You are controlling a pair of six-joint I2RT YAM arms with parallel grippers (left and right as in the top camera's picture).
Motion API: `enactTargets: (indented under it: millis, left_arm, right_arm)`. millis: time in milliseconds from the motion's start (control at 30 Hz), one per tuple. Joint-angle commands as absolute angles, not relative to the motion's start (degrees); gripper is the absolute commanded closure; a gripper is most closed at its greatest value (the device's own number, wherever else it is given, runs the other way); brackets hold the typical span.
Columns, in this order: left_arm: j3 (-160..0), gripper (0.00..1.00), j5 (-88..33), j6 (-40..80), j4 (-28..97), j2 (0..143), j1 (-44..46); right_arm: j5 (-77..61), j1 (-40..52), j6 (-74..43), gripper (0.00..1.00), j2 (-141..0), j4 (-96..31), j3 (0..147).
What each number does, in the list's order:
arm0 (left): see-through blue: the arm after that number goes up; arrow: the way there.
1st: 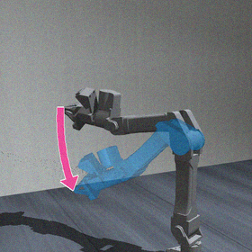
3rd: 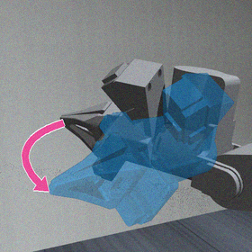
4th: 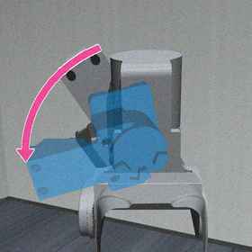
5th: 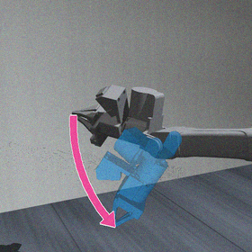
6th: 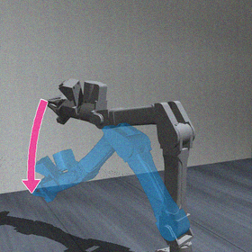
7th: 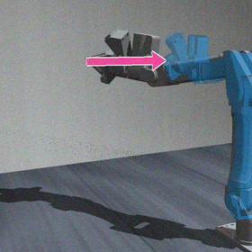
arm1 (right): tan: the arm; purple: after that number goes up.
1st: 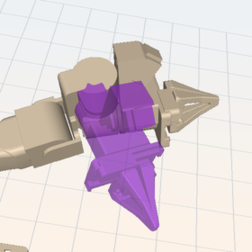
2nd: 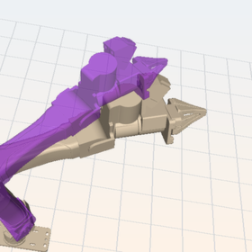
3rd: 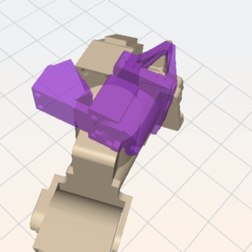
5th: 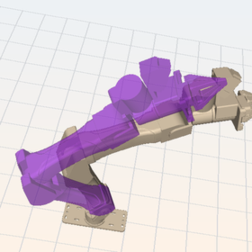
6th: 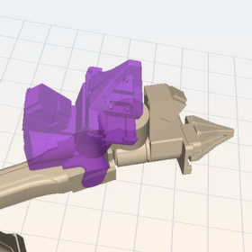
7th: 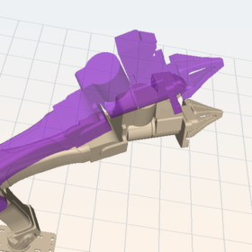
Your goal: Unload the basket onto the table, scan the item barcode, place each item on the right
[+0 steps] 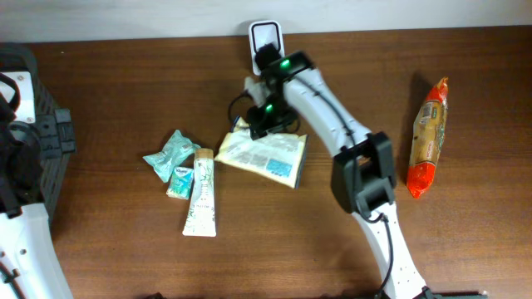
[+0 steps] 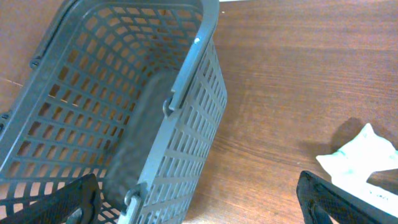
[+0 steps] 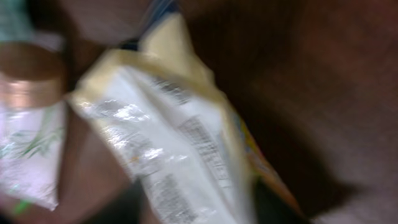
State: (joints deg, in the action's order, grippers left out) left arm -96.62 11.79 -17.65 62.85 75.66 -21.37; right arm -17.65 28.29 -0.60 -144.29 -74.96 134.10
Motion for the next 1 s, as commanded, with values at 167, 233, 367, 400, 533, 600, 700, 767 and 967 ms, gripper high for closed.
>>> enactTargets:
  millis: [167, 233, 367, 400, 533, 600, 700, 767, 967]
  left_arm:
    - [-96.84, 0.01, 11.35, -18.31, 62.7, 75.61, -21.54]
    - [-96.84, 0.01, 11.35, -18.31, 62.7, 75.61, -21.54]
    - [-96.84, 0.01, 11.35, -18.31, 62.7, 75.61, -21.54]
    - [-96.84, 0.01, 11.35, -18.31, 62.7, 75.61, -21.54]
    - [-96.84, 0.01, 11.35, -18.31, 62.7, 75.61, -21.54]
    - [-96.84, 0.01, 11.35, -18.31, 62.7, 75.61, -21.54]
    - [-96.84, 0.01, 11.35, -18.31, 62.7, 75.61, -21.54]
    - [-96.84, 0.01, 11.35, -18.31, 62.67, 75.61, -21.54]
    - [-96.84, 0.01, 11.35, -18.31, 62.67, 75.61, -21.54]
  right_arm:
    - [-6.83, 29.67, -7.07, 0.96, -144.05, -69.1, 122.54]
    - [-11.14, 27.05, 9.28, 0.96, -144.05, -69.14, 126.08]
    - [-11.42, 25.91, 47.0, 0.96, -144.05, -69.17, 134.15]
    - [-11.4, 26.72, 55.68, 0.96, -144.05, -69.56, 134.17]
    - [-11.4, 29.69, 68.62, 0.96, -143.48, -72.71, 134.19]
    - [-11.42, 29.78, 68.55, 0.96, -140.86, -74.22, 134.19]
    - [-13.45, 29.65, 56.55, 0.16, -136.79, -74.19, 134.19]
    - [-14.55, 29.61, 40.49, 0.0, -136.09, -74.13, 134.21]
    - [-22.87, 29.17, 15.79, 0.85, -137.43, -70.67, 128.07]
